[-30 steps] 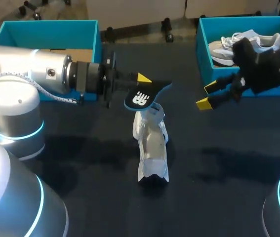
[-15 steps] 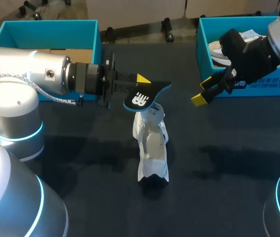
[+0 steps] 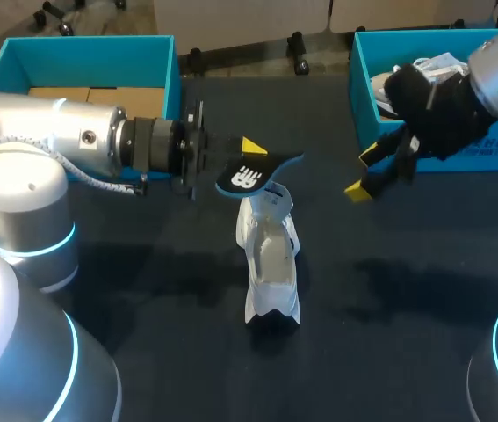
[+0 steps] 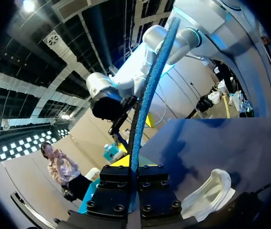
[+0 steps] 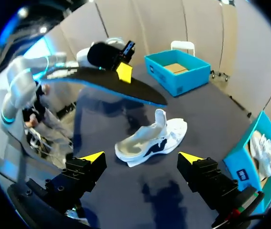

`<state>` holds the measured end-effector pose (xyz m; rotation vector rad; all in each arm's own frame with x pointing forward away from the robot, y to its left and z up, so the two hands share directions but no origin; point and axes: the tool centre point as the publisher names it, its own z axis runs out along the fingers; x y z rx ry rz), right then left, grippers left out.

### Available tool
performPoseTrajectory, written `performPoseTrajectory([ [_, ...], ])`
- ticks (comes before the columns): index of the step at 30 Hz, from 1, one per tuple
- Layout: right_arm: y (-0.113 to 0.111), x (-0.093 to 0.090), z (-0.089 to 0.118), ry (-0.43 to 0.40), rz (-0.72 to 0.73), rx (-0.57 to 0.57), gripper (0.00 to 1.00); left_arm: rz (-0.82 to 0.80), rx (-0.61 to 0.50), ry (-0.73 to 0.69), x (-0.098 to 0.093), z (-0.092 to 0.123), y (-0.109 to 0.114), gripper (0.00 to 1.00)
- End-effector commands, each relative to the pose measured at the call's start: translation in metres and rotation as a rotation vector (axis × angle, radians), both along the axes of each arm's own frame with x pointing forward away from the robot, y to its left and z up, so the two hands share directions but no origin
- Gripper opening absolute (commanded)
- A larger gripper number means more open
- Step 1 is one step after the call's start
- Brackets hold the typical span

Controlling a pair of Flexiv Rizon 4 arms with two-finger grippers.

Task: Take the shoe out of the shoebox, open the shoe tongue, remove and reinsert the insole, then place the shoe into the shoebox

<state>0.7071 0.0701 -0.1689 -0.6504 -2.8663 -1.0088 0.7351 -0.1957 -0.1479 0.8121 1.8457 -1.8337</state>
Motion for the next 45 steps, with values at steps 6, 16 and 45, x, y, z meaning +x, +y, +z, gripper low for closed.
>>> performPoseTrajectory([
  [6, 0.003, -0.025, -0.018, -0.043, 0.028, -0.067, 1.00, 0.022, -0.027, 0.059, -0.033, -0.007, 0.023, 0.00],
  [16, 0.003, -0.025, -0.018, -0.043, 0.028, -0.067, 1.00, 0.021, -0.026, 0.136, -0.062, -0.033, 0.034, 0.00],
  [45, -0.005, 0.005, -0.101, -0.235, 0.251, -0.168, 1.00, 0.105, -0.055, 0.218, -0.075, -0.096, 0.025, 0.00],
])
